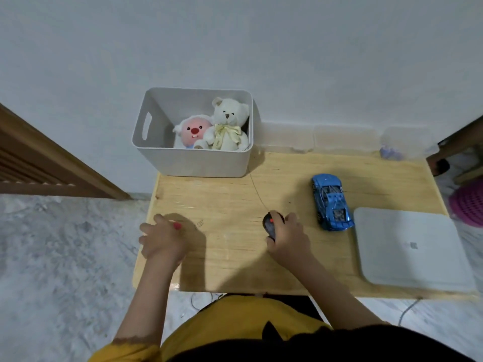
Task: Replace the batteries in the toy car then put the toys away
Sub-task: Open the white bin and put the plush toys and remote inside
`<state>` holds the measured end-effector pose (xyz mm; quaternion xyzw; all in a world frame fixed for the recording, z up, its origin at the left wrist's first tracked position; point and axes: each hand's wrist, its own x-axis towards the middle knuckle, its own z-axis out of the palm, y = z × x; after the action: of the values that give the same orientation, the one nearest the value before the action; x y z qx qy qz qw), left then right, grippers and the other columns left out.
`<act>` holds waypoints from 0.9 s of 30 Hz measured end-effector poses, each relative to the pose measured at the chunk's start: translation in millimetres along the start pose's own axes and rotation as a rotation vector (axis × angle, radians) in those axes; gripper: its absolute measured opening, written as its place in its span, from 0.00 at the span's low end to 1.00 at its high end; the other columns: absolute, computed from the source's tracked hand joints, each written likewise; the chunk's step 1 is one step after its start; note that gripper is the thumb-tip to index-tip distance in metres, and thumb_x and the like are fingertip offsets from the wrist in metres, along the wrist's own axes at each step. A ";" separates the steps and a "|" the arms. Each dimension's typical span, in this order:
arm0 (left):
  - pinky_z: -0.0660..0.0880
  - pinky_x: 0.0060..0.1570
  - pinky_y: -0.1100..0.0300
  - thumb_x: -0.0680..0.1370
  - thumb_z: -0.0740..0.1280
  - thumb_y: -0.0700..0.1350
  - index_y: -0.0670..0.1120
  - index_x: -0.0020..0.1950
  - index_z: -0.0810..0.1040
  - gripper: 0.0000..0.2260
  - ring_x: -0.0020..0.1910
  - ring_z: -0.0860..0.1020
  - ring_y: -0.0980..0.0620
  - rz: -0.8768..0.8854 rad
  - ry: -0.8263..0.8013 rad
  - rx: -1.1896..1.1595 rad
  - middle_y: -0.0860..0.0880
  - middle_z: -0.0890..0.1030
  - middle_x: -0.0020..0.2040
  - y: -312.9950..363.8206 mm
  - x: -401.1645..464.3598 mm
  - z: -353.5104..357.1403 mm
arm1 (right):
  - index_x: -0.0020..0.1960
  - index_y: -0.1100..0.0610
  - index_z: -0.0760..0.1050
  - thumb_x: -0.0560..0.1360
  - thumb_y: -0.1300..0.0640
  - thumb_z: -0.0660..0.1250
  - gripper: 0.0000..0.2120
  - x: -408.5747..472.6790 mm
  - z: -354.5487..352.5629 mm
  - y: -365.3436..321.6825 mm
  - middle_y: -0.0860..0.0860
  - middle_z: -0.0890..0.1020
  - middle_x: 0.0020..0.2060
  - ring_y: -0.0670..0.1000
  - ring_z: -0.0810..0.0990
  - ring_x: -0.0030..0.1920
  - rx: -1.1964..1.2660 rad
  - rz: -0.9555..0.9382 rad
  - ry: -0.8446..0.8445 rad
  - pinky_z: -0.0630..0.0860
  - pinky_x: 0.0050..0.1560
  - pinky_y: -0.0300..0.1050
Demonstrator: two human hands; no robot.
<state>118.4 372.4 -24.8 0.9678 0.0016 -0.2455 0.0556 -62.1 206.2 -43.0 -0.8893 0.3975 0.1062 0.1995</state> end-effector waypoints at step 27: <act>0.69 0.50 0.75 0.70 0.75 0.45 0.52 0.70 0.69 0.31 0.46 0.70 0.72 0.834 0.434 -0.797 0.47 0.69 0.51 60.9 -13.0 -85.6 | 0.63 0.60 0.69 0.68 0.57 0.66 0.24 14.7 -53.6 -14.9 0.54 0.77 0.50 0.51 0.75 0.47 0.390 -0.314 0.620 0.70 0.45 0.36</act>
<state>149.5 321.4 62.7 0.8196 -0.2741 0.0190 0.5027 -39.6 181.9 4.0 -0.8746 0.3107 -0.2765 0.2492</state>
